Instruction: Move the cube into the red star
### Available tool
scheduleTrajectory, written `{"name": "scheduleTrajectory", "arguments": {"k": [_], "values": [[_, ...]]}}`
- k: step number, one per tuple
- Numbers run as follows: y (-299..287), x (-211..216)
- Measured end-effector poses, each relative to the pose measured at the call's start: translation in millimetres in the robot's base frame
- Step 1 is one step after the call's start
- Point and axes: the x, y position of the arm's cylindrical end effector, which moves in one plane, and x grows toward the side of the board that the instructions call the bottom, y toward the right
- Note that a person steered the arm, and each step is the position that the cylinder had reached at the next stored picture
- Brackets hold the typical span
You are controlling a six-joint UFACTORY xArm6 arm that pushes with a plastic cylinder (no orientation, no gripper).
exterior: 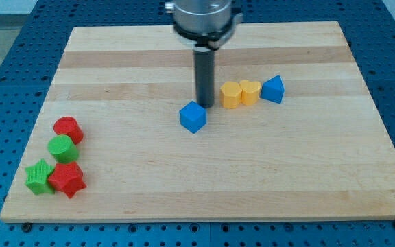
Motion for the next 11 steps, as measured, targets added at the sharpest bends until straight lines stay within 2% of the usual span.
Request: {"name": "scheduleTrajectory", "arguments": {"k": [1,2,3,4,5,6,7,8,10,11], "values": [[5,27],[-43,56],[-119,66],[-123,66],[-60,38],[-75,14],[-136,19],[-168,45],[-173,53],[-175,71]]}}
